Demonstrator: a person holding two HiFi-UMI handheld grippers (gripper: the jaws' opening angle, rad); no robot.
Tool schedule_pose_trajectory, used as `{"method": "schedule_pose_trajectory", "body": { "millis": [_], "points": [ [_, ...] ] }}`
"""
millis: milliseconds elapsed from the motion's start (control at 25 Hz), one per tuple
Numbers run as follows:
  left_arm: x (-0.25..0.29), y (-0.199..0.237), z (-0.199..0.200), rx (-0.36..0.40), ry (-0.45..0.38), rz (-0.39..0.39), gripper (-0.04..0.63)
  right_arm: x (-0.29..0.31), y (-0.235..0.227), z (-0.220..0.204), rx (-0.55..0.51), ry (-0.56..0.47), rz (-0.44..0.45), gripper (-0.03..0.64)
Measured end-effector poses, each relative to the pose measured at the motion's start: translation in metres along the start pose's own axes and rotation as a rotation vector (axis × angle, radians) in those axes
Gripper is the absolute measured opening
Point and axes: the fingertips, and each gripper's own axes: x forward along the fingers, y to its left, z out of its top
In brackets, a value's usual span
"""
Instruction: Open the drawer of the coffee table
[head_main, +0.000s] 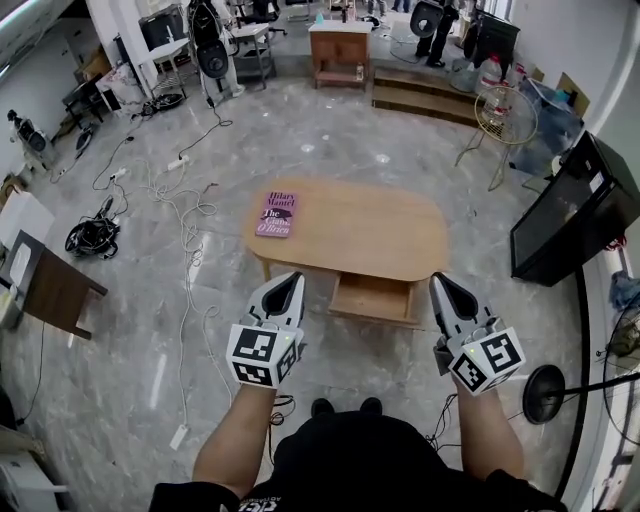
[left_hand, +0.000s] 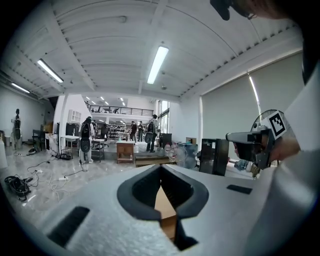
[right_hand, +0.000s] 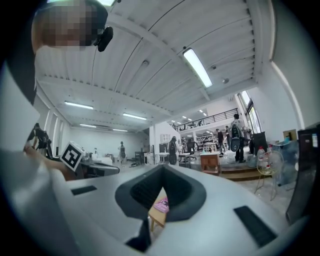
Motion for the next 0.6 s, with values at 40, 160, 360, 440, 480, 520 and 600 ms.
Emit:
{"method": "schedule_pose_trajectory", "body": {
  "millis": [40,160,360,440,480,520,600],
  "points": [
    [0.001,-0.001,0.003,0.003,-0.004,0.000,0.003,0.000,0.000,0.000,0.001,-0.001,0.004,0.003],
    [0.005,-0.004,0.010,0.011,-0.010,-0.001,0.003,0.002,0.002,0.003,0.009,-0.004,0.020,0.003],
    [0.002,-0.003,0.016,0.021,-0.024,0.006,0.003,0.005,0.011,0.003,0.022,0.006,0.045,0.002],
    [0.002,-0.001,0.015,0.022,-0.029,0.011,0.003,0.006,0.012,0.003,0.017,0.000,0.044,0.002],
    [0.002,0.000,0.014,0.023,-0.030,0.013,0.003,0.007,0.011,0.003,0.016,-0.005,0.042,0.002],
    [0.003,0.001,0.014,0.025,-0.031,0.014,0.003,0.008,0.010,0.004,0.017,-0.009,0.040,0.002],
    [0.005,0.003,0.015,0.028,-0.032,0.016,0.003,0.011,0.008,0.005,0.019,-0.016,0.035,0.002]
  ]
}}
